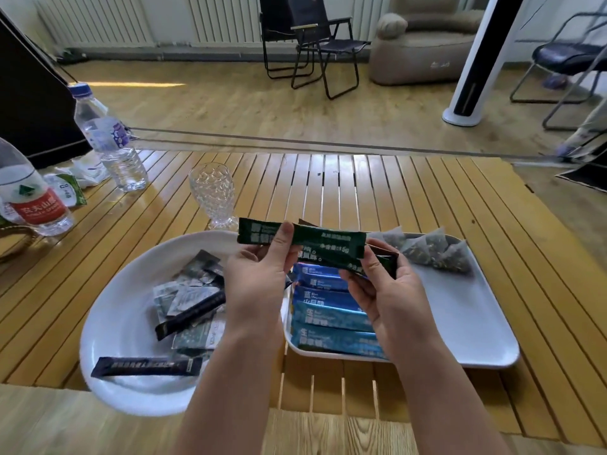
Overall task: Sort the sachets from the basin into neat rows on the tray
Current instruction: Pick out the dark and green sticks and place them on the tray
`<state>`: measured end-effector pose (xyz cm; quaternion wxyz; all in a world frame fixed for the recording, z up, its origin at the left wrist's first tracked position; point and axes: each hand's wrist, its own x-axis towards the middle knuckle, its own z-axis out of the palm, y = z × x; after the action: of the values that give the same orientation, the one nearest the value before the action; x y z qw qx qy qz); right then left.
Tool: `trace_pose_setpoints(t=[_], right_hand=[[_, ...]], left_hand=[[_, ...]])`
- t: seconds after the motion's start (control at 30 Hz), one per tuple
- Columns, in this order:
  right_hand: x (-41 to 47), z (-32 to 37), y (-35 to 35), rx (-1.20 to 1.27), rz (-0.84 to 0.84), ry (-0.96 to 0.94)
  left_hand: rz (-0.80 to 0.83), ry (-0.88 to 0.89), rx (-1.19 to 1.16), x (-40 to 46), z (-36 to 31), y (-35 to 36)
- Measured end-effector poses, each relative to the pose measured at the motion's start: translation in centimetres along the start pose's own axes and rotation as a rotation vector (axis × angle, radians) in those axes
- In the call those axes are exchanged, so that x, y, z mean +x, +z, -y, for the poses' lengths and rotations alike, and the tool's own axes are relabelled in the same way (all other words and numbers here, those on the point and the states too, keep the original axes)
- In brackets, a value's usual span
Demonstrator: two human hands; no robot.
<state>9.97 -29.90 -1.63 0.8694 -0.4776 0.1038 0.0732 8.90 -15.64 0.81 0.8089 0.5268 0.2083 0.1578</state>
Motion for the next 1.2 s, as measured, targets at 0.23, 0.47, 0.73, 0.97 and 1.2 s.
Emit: trace_pose_setpoints(t=[0.23,0.47,0.73,0.97,1.2], right_hand=[[-0.2,1.2,-0.2,0.083,0.064,0.024],[-0.2,1.9,-1.4,0.119,0.080,-0.010],[-0.1,2.2,-1.9,0.009,0.086,-0.058],[-0.2,3.4,-3.5,-0.153,0.195,-0.101],[-0.2,4.8,-5.8,-0.065,0.115,-0.150]], left_hand=[[0.019,0.082,0.198,-1.1,0.6,1.2],[0.134,0.062,0.211,-1.4,0.4,1.4],[0.046,0.206,0.437,-2.1,1.8,2.6],[0.249,0.048,0.289,-1.8,1.4,2.9],[0.275,0.103,0.443,-2.6,3.2,4.9]])
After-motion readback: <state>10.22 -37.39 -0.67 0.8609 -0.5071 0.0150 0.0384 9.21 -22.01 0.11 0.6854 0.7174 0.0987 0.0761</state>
